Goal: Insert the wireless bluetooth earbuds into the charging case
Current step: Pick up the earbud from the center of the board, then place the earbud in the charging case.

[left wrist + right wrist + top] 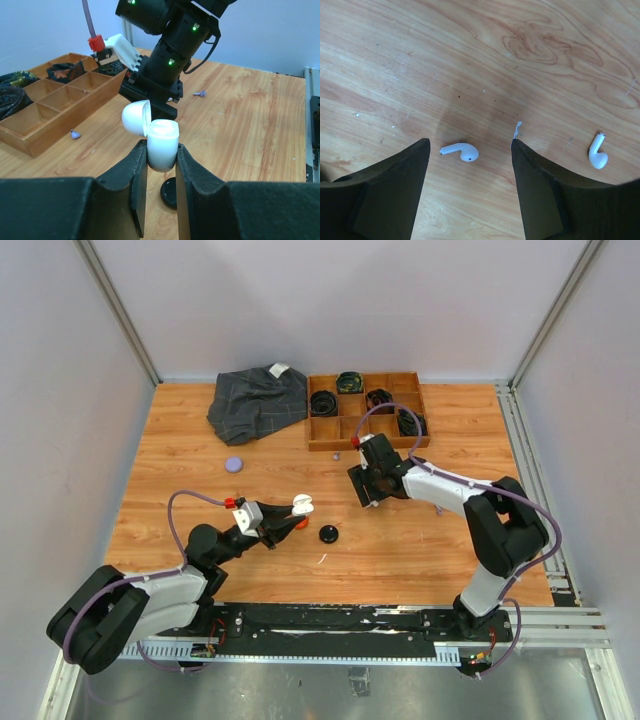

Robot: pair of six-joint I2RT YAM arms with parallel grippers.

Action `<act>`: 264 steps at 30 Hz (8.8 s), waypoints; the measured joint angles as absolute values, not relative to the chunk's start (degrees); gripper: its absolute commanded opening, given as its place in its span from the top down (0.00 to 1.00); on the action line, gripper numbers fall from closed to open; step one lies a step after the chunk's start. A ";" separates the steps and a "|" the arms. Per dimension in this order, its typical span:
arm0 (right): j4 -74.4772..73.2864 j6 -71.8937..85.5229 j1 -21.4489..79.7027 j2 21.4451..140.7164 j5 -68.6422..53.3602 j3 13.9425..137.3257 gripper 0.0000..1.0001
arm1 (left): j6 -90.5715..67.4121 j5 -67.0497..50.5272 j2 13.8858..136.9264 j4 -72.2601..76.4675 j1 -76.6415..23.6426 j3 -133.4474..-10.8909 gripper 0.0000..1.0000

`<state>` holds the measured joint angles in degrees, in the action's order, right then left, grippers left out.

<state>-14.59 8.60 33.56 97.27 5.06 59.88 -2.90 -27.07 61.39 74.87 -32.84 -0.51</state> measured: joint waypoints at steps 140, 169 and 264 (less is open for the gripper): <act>24.69 4.64 49.65 63.31 -35.44 44.64 0.84 | -17.06 -37.32 63.51 87.74 -32.84 -5.48 1.00; 29.41 3.03 51.18 63.94 -35.22 43.53 0.80 | -20.10 -37.80 60.53 87.48 -32.82 -5.93 1.00; -25.43 22.46 51.48 79.68 -24.45 72.49 0.73 | -2.55 -34.65 63.16 80.73 -32.84 -1.48 1.00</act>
